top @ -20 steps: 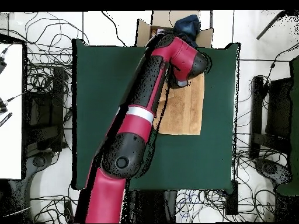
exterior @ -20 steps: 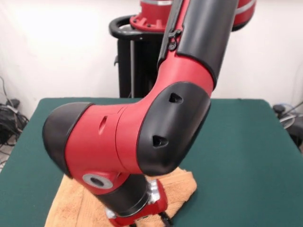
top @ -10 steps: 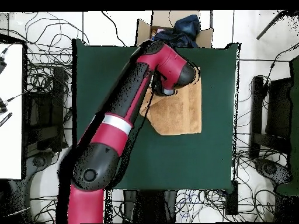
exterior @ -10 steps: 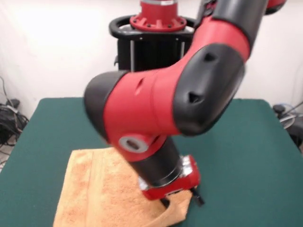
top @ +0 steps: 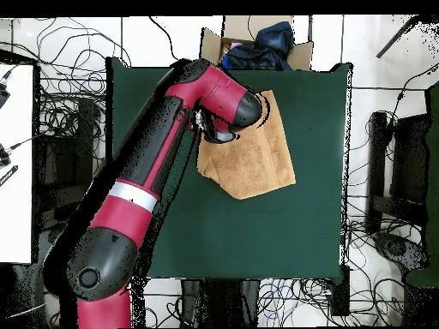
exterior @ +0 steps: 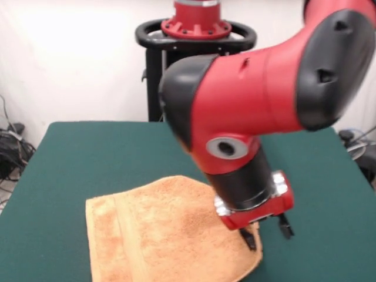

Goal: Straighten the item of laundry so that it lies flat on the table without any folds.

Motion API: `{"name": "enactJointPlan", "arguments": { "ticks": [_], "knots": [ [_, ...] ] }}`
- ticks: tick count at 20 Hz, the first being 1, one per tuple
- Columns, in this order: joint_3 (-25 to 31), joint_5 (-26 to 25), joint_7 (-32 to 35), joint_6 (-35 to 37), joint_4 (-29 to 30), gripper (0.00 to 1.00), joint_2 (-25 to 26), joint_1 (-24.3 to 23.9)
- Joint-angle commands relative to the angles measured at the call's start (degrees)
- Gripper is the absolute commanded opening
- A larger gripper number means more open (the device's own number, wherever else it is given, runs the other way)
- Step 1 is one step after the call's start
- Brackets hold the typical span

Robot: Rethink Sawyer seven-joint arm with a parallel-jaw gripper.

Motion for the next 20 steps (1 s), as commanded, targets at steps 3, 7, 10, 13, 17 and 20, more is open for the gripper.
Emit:
{"name": "enactJointPlan", "arguments": {
  "ticks": [3, 7, 10, 13, 17, 20],
  "knots": [
    [3.4, 2.2, 16.2, 4.3, -1.1, 1.00, 3.3, 0.6],
    [0.4, 0.4, 20.4, 5.6, -4.0, 1.00, 6.3, -0.3],
    [-1.4, 0.0, 22.7, 7.1, -5.5, 1.00, 8.3, -0.8],
    [-6.4, 2.8, 24.0, 8.6, -5.6, 1.00, 11.2, -1.4],
    [-8.3, 5.4, 24.1, 8.4, -4.3, 1.00, 11.1, -1.1],
    [-9.4, 6.9, 24.2, 8.0, -3.5, 1.00, 10.9, -0.8]
  ]
}}
